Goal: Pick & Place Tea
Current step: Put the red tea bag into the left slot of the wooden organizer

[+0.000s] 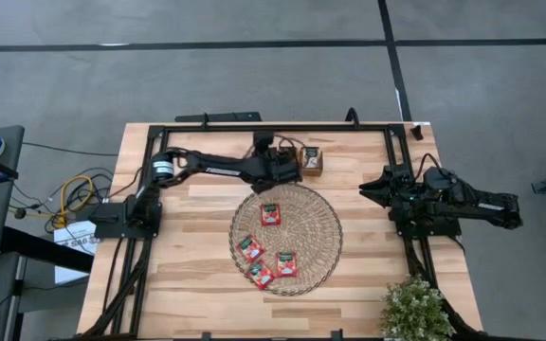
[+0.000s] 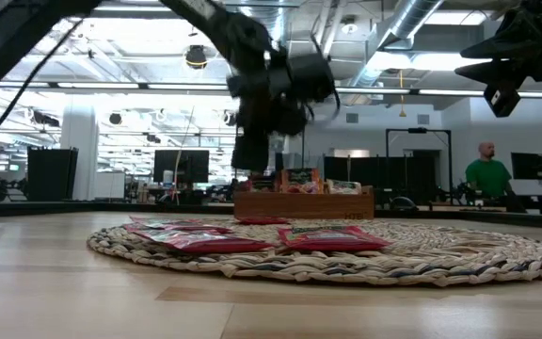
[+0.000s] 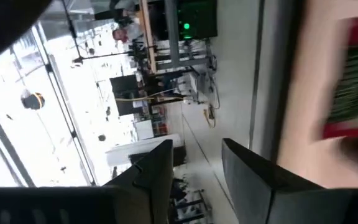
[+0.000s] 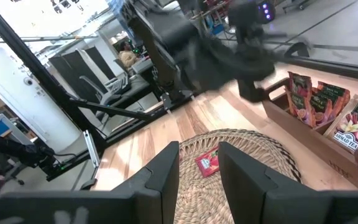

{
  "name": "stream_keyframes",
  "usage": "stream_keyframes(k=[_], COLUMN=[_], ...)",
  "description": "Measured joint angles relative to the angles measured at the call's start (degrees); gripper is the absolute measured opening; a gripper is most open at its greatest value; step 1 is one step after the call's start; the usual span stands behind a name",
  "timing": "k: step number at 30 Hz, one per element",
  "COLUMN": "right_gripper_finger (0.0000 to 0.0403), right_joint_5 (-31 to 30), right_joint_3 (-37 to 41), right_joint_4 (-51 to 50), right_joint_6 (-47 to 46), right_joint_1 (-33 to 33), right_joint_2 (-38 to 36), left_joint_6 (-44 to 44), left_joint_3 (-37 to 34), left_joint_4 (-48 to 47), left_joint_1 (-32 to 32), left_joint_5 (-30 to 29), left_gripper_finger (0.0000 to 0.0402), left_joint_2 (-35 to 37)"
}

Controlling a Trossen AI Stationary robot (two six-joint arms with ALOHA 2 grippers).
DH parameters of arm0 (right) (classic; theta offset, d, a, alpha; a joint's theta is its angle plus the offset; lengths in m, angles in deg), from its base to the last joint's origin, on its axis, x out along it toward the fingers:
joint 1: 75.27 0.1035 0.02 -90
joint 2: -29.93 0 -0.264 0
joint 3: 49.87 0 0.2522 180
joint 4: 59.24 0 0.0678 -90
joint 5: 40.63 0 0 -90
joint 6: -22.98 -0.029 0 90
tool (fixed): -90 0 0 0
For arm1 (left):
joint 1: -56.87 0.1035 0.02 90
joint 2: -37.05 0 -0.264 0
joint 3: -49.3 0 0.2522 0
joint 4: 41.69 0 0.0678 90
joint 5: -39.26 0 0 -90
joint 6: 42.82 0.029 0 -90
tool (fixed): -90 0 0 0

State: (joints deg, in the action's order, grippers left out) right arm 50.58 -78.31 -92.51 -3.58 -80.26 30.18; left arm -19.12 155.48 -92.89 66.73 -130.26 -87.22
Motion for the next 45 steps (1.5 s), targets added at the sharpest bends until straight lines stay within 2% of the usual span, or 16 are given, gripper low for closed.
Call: stream_keyframes(k=[7,12,15,20,24,27,33,45], right_gripper_finger=[0.0103,0.0103,0.0103,0.0103,0.0103,0.0103,0.0103,0.0103], right_joint_5=[0.0,0.0,0.0,0.0,-0.1,-0.1,-0.2,-0.2], right_joint_3=[0.0,0.0,0.0,0.0,0.0,0.0,0.0,0.0], right_joint_4=[0.1,0.3,0.3,0.3,0.3,0.3,0.3,0.2], right_joint_6=[0.0,0.0,0.0,-0.4,-0.4,-0.8,-0.9,-0.5], right_joint_1=[0.0,0.0,0.0,0.0,0.0,0.0,0.0,0.0], right_joint_2=[0.0,0.0,0.0,0.0,0.0,0.0,0.0,0.0], left_joint_6=[4.3,1.5,-5.5,-27.1,-42.1,-47.2,-48.3,-38.3], left_joint_3=[0.0,0.0,0.0,0.0,0.0,0.0,0.0,0.0], left_joint_4=[-1.5,-3.4,-4.0,-6.3,-10.0,-12.7,-14.4,-13.9], left_joint_1=[-3.1,-6.9,-9.2,-10.7,-10.4,-10.2,-10.2,-7.5], left_joint_5=[4.2,14.7,25.1,44.0,64.4,73.8,74.3,74.8], left_gripper_finger=[0.0131,0.0131,0.0131,0.0131,0.0130,0.0130,0.0130,0.0130], left_joint_2=[12.8,22.5,27.2,31.6,32.3,31.3,27.3,11.2])
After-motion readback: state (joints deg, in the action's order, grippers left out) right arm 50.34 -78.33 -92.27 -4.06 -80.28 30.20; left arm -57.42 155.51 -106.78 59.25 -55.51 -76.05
